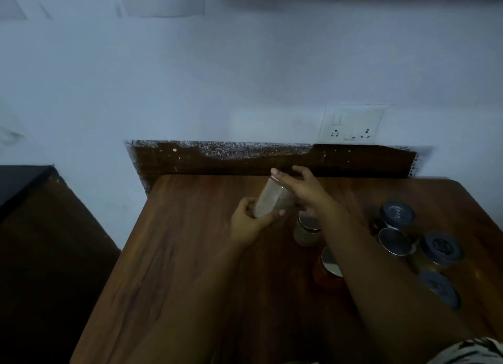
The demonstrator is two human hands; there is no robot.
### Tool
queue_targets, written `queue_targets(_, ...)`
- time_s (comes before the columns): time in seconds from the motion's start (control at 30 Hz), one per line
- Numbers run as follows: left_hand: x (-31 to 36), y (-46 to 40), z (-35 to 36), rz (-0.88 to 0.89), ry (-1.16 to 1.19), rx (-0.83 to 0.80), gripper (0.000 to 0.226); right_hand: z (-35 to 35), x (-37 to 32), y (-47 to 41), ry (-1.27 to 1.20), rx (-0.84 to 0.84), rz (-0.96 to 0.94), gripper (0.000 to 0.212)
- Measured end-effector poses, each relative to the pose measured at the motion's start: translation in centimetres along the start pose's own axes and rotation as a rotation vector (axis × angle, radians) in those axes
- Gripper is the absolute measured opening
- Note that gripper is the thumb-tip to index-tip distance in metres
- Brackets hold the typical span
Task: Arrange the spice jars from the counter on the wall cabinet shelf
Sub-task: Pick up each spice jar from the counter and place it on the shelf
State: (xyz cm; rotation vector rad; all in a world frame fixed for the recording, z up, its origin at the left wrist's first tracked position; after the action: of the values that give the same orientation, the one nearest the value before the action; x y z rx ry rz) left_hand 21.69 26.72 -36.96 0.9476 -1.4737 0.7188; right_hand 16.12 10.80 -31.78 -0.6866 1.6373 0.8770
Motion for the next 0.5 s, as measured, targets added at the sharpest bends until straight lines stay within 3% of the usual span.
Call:
queue_targets(0.07,2.0,-0.1,-0.2,0.084,-0.101,0.102,0.073,-0.9,0.0,0.4,-0.035,0.029,0.007,0.087)
queue_targets(0.13,3.6,-0.3,0.7,0.150,-0.119,0.059,0.075,-1.6,-0.2,0.8,-0.049,0.040,-0.014,0.060)
queue_targets(0.2,4.3,-0.2,2.3,0.065,0.090,-0.163,0.062,-2.6,-0.3,1.1,-0.133,0.061,-0.007,0.044)
queue_targets(0.27,4.7,0.6,4.0,-0.102,0.343,-0.412,0.049,-2.7,-0.8,1.5,-0.284,0.021,0.009,0.047)
queue_targets(0.33,5.2,1.0,5.4,-0.176,0.473,-0.543,0.061,-2.8,-1.8,1.8,-0.351,-0.011,-0.021,0.049)
queue_targets(0.4,6.4,0.9,6.3,-0.050,0.394,-0.491,0.074,-3.6,-2.6,1.9,-0.341,0.029,-0.060,0.053)
queue_targets(0.5,9.1,0.5,6.4,0.392,-0.102,-0.195,0.091,-5.6,-3.3,1.9,-0.316,0.081,-0.082,0.052)
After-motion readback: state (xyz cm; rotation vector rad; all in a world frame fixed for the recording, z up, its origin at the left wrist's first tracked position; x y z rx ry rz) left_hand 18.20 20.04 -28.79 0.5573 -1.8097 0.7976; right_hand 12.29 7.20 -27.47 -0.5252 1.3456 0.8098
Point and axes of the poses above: each hand's wrist, its own y-axis away from the middle knuckle, its own z-axis out of the palm, x = y × z, the point moved 10 cm from there along -y, towards the middle knuckle, and after that the axes turned 3 degrees about -z, right-handed, at the moved point
